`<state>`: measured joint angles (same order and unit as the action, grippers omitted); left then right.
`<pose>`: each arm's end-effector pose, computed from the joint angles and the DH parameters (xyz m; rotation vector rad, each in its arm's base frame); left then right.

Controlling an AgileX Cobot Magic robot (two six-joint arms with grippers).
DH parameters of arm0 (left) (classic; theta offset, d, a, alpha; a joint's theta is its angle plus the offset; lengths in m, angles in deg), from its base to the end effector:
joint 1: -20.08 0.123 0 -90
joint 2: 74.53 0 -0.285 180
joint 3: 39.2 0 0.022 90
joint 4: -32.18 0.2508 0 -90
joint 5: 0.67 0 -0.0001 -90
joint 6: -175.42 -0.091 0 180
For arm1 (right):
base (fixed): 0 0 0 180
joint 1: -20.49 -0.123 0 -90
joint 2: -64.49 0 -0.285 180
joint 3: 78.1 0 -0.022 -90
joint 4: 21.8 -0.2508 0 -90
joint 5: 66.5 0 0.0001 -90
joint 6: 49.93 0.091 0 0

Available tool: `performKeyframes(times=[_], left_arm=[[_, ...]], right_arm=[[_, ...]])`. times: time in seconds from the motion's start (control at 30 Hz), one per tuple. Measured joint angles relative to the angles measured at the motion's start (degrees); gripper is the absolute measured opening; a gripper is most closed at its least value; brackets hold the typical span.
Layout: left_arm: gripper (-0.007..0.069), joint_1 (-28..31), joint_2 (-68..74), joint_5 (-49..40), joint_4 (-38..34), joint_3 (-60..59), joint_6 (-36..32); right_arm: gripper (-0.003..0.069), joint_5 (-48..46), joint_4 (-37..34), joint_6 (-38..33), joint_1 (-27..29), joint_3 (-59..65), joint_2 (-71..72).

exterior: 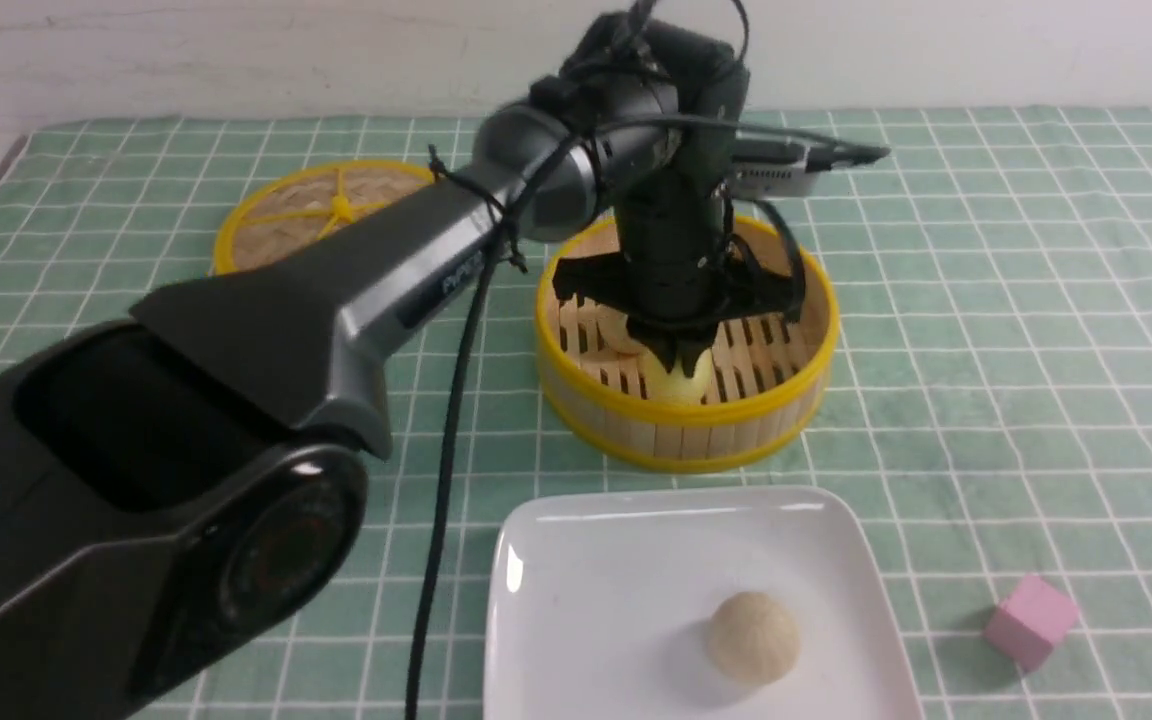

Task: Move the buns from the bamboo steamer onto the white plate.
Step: 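Carry the bun from the bamboo steamer to the plate with the left gripper, then reach into the bamboo steamer and grasp a bun with the left gripper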

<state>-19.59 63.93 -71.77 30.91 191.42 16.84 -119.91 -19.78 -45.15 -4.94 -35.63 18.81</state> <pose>0.3804 -0.3179 0.2585 0.4429 2.7866 -0.2936 0.0980 0.0438 0.2857 -0.4579 2.4362 0.1826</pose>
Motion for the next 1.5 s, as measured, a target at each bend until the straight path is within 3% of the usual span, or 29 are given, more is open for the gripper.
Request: performKeyframes(times=[0.1,0.2,0.43,0.47,0.57,0.73,1.0,1.07,1.2,1.37,1.5], left_arm=[[0.0026,-0.06,-10.4,0.19,-5.38,-0.67,-7.78],[0.0026,-0.06,-17.48,0.31,-5.88,-4.45,-8.86],[0.0026,-0.06,-26.57,0.02,-9.67,-29.25,-8.72],[0.0028,-0.06,-25.96,1.17,-11.75,-36.55,-8.72],[0.0037,-0.06,-24.07,5.72,-14.52,-43.93,-9.19],[0.0125,-0.06,-21.23,14.05,-16.09,-47.75,-9.33],[0.0405,0.08,-20.18,16.81,-16.25,-45.0,-9.33],[0.0413,0.08,-20.13,17.08,-15.76,-43.32,-9.21],[0.034,0.29,-19.42,18.4,-8.07,-34.56,-3.45],[0.0062,0.6,-14.3,16.5,4.02,-21.95,3.72],[0.0006,1.75,-7.63,14.16,5.73,-12.55,5.49]], right_arm=[[0.0015,0.0,-0.05,0.0,0.0,0.0,0.04],[0.0018,-0.1,-0.05,0.0,0.0,0.0,0.07],[0.0027,-0.17,-0.22,0.0,0.0,0.0,0.07],[0.0029,-0.22,-0.22,0.0,0.0,0.0,0.07],[0.0034,-0.22,-0.22,0.0,0.0,0.0,0.07],[0.0039,-0.22,-0.22,0.0,0.0,0.0,0.07],[0.0056,-0.22,-0.04,0.0,0.0,0.0,0.07],[0.0057,-0.22,0.01,0.0,0.0,0.0,0.07],[0.0061,-0.16,0.78,0.0,0.0,0.0,0.07],[0.0069,0.29,1.45,0.0,0.0,0.0,0.07],[0.0075,0.98,1.51,0.0,0.0,0.0,0.07]])
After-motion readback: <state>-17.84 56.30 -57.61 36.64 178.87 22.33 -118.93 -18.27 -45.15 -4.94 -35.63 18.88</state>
